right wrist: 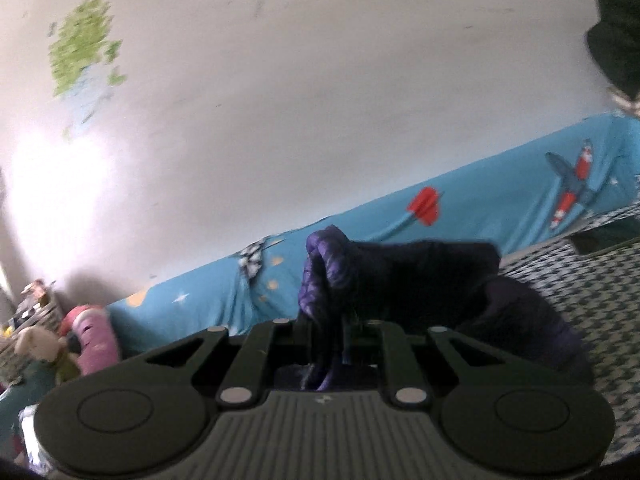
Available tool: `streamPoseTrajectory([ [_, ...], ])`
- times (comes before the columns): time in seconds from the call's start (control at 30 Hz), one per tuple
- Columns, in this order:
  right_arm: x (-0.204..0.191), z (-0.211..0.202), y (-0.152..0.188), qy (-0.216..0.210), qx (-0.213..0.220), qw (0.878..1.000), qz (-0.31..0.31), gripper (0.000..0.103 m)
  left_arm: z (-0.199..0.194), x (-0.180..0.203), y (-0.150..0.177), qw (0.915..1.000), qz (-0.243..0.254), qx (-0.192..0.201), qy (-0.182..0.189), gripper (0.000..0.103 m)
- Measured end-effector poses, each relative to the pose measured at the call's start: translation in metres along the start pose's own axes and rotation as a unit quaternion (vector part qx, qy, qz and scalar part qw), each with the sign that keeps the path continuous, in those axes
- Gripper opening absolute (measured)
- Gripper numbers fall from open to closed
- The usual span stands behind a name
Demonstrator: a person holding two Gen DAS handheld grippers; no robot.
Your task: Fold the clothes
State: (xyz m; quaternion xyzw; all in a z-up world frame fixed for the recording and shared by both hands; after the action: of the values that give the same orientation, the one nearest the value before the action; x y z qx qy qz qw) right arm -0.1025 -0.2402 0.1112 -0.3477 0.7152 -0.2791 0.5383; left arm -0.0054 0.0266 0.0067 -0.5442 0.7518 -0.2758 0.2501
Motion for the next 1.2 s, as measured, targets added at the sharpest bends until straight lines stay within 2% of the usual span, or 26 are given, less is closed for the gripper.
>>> streamPoseTrajectory([
  [0.27,-0.070,0.011,0.055,-0.061,-0.049,0.996,-0.047,0.015,-0.013,-0.037,0.000,0.9990,-0.038,0.019,-0.015,0.103],
  [0.47,-0.120,0.026,0.102,-0.106,-0.097,0.986,-0.084,0.015,-0.025,-0.080,-0.001,0.9962,-0.071,0.027,-0.043,0.103],
  [0.63,-0.152,0.027,0.158,-0.144,-0.161,0.966,-0.138,0.016,-0.030,-0.112,0.003,0.9942,-0.083,0.025,-0.064,0.103],
  [0.8,-0.164,0.021,0.205,-0.161,-0.229,0.941,-0.190,0.024,-0.033,-0.134,0.009,0.9926,-0.092,0.022,-0.075,0.103],
  [0.87,-0.167,0.016,0.213,-0.170,-0.237,0.933,-0.209,0.027,-0.034,-0.138,0.012,0.9924,-0.097,0.021,-0.073,0.103],
  [0.97,-0.173,0.006,0.217,-0.206,-0.249,0.921,-0.216,0.028,-0.034,-0.138,0.012,0.9927,-0.095,0.020,-0.071,0.103],
  [1.03,-0.178,-0.004,0.216,-0.226,-0.238,0.915,-0.235,0.029,-0.031,-0.133,0.012,0.9939,-0.091,0.017,-0.061,0.103],
  [1.13,-0.185,-0.010,0.209,-0.233,-0.218,0.915,-0.248,0.030,-0.027,-0.123,0.011,0.9956,-0.082,0.009,-0.045,0.103],
  [1.2,-0.182,-0.012,0.199,-0.228,-0.204,0.920,-0.244,0.030,-0.024,-0.117,0.011,0.9963,-0.077,0.004,-0.038,0.103],
])
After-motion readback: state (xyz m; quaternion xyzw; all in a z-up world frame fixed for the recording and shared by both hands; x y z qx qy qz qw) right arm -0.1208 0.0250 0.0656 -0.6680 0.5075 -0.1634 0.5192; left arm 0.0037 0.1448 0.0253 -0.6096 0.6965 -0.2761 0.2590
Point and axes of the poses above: each gripper's, at about its wrist camera, not at the fingertips, and z roughly the way its jaws point, x to its right, y to its underside, the point moved 6 cm from there along z, roughly the way its jaws point, and after that the axes turned 13 degrees about z, right-handed, at the moved point
